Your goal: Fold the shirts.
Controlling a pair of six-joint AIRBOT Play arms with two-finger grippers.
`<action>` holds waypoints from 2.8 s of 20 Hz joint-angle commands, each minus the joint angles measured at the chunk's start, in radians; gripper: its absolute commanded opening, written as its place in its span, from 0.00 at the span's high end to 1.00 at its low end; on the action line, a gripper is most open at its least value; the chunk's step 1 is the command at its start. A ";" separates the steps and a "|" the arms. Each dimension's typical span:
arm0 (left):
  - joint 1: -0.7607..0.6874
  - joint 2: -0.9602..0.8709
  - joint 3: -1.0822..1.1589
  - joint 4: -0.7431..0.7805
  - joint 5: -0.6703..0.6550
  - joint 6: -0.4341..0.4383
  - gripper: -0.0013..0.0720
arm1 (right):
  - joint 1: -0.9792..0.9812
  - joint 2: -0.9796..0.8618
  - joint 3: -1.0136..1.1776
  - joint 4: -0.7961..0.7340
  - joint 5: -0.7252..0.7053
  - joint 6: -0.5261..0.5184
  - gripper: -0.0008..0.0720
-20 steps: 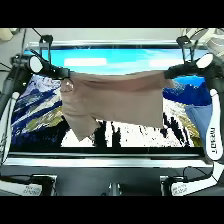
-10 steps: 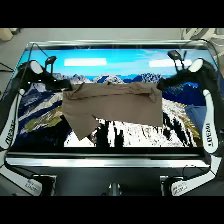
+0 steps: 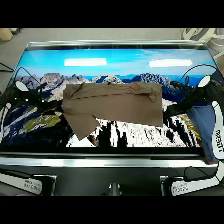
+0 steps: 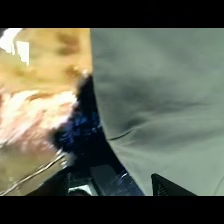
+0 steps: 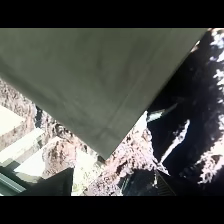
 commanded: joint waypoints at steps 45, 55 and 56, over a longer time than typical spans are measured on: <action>-0.225 0.963 0.551 -0.025 0.488 -0.137 0.95 | 0.082 0.960 0.370 -0.053 -0.484 -0.017 0.96; -0.225 0.785 0.503 0.216 0.119 -0.196 0.95 | 0.082 0.699 0.322 -0.088 0.007 -0.018 0.96; -0.225 0.745 0.453 0.216 0.081 -0.196 0.95 | 0.082 0.634 0.280 -0.093 0.066 -0.018 0.96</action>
